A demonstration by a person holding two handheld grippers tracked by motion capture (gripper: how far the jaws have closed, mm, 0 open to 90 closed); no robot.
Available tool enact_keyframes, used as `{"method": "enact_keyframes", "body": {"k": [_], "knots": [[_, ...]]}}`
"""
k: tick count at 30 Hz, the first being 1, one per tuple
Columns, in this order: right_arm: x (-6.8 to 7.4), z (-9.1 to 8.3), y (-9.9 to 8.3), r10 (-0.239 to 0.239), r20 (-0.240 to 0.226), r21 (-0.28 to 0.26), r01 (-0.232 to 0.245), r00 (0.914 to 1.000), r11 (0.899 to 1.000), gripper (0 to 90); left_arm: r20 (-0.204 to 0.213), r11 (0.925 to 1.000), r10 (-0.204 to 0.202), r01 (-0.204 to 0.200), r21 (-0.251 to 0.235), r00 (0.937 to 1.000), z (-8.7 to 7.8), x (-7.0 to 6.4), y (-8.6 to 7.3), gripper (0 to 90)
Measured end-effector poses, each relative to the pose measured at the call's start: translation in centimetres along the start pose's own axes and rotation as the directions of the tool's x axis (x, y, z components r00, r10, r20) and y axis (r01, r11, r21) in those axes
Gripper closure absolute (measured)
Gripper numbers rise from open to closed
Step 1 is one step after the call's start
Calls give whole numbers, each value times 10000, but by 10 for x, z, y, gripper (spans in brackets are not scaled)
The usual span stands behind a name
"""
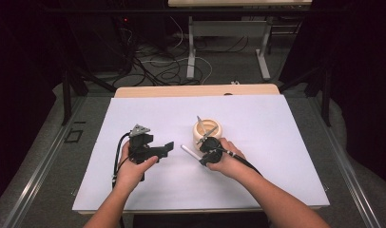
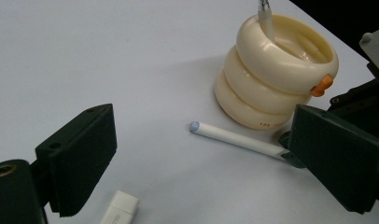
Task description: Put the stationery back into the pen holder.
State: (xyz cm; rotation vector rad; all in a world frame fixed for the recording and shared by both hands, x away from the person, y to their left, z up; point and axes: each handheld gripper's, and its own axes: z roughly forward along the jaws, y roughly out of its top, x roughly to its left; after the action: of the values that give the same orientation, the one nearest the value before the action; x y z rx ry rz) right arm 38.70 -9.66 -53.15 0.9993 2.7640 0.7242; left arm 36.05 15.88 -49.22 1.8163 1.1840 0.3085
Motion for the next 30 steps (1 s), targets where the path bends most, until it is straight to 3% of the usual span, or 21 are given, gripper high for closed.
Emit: {"method": "enact_keyframes", "body": {"k": [13, 15, 16, 23, 30], "knots": [[-2, 6, 0, -57, 117, 246, 54, 9999, 9997, 776, 11, 10000, -15, 14, 60, 10000, 1, 0, -1, 80], [0, 6, 1, 310, 144, 348, -315, 9994, 9989, 778, 6, 10000, -15, 15, 70, 10000, 1, 0, -1, 80], [-2, 7, 1, -8, 110, 240, 5, 9999, 9997, 780, 7, 10000, -21, 21, 70, 10000, 1, 0, -1, 80], [-1, 6, 1, 379, 143, 326, -383, 9992, 9987, 785, 39, 9999, -102, 102, 58, 9999, 1, 0, -1, 80], [-2, 6, 1, 114, 137, 233, -117, 9998, 9997, 787, 197, 9997, -242, 242, 2, 9995, 1, 1, 0, 71]]}}
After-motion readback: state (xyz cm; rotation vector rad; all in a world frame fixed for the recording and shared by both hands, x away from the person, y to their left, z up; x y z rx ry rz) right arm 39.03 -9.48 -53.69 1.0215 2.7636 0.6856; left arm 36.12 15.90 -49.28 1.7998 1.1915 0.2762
